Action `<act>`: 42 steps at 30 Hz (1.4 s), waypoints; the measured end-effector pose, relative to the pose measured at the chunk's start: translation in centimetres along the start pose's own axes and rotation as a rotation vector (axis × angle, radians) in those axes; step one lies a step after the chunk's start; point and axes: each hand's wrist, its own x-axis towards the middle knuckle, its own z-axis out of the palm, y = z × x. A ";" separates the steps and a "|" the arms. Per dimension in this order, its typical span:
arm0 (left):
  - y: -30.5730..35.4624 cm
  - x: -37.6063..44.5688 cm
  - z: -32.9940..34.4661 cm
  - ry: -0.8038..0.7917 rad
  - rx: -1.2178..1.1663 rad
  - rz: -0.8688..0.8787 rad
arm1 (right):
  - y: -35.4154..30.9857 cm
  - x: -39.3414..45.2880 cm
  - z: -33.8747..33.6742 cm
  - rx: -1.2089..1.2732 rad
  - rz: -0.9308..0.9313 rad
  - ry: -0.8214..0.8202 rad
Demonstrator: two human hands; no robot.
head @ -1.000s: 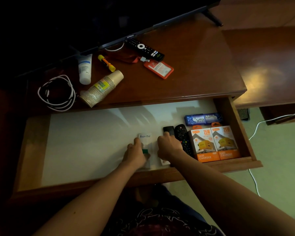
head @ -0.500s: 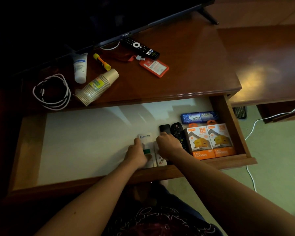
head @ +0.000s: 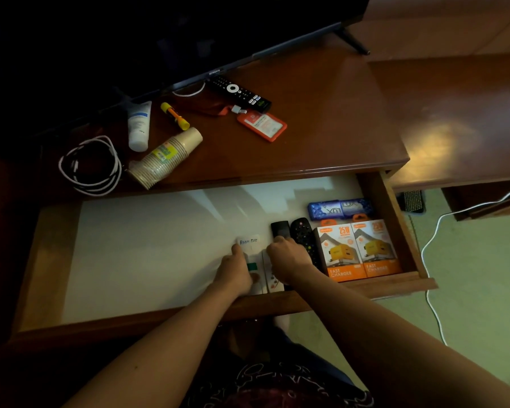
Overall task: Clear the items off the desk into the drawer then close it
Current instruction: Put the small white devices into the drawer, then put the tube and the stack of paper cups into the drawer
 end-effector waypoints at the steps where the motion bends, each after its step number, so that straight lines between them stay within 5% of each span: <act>1: 0.1 0.0 0.0 -0.001 0.006 -0.003 | 0.1 0.0 0.0 -0.003 0.001 0.001; 23: 1.5 -0.4 -1.7 0.012 0.176 -0.010 | 0.1 0.0 -1.9 -0.031 -0.028 0.015; 33: 4.5 -0.3 -9.1 0.381 0.059 0.239 | -0.7 2.3 -9.8 0.234 -0.118 0.317; 42: 3.5 -1.4 -15.6 0.722 -0.083 0.208 | -2.6 6.1 -13.7 0.394 -0.180 0.375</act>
